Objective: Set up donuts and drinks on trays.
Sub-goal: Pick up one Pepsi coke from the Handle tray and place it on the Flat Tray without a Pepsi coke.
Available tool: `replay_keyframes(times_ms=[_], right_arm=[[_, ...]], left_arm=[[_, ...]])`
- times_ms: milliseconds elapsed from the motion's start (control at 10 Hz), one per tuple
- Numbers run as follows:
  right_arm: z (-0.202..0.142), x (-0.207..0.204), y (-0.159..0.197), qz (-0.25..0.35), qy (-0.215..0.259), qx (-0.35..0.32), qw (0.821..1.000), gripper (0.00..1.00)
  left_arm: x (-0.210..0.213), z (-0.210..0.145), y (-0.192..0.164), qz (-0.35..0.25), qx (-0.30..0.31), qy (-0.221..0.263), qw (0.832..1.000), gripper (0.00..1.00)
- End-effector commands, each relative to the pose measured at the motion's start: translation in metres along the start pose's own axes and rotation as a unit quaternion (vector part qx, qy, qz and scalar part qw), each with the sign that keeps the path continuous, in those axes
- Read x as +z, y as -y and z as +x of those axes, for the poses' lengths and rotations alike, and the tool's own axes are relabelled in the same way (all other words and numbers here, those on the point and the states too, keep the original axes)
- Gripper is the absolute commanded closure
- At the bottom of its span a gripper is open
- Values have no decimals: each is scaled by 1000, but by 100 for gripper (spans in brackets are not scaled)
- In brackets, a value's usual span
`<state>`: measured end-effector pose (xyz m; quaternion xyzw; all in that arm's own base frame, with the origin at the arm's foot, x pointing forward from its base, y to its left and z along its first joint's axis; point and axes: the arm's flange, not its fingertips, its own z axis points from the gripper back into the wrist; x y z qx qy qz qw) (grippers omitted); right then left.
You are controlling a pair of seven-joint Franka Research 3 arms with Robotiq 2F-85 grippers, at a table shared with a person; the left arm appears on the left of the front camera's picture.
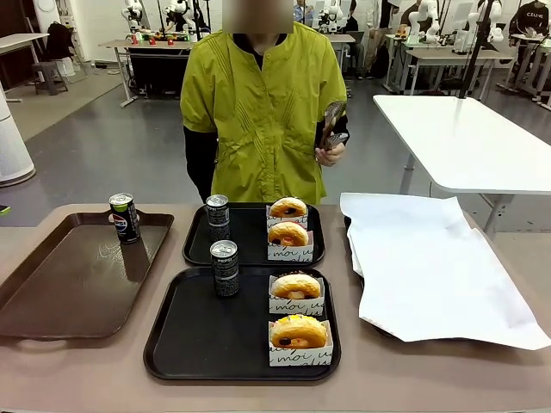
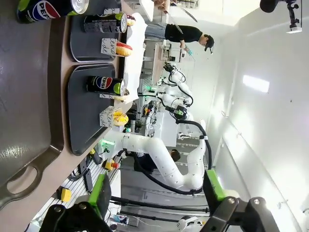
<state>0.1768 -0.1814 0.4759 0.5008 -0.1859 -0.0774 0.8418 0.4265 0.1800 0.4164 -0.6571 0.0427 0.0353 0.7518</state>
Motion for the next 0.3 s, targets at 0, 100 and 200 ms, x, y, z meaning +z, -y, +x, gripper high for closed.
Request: replay_keyframes(times_ms=[0, 100, 200], right_arm=[[0, -1, 1, 10, 1, 8, 1000, 0], [0, -1, 1, 10, 1, 8, 1000, 0], [0, -1, 1, 10, 1, 8, 1000, 0]], left_arm=[[1, 1, 3, -8, 1, 6, 1000, 0], [1, 1, 3, -8, 1, 6, 1000, 0], [1, 1, 3, -8, 1, 6, 1000, 0]])
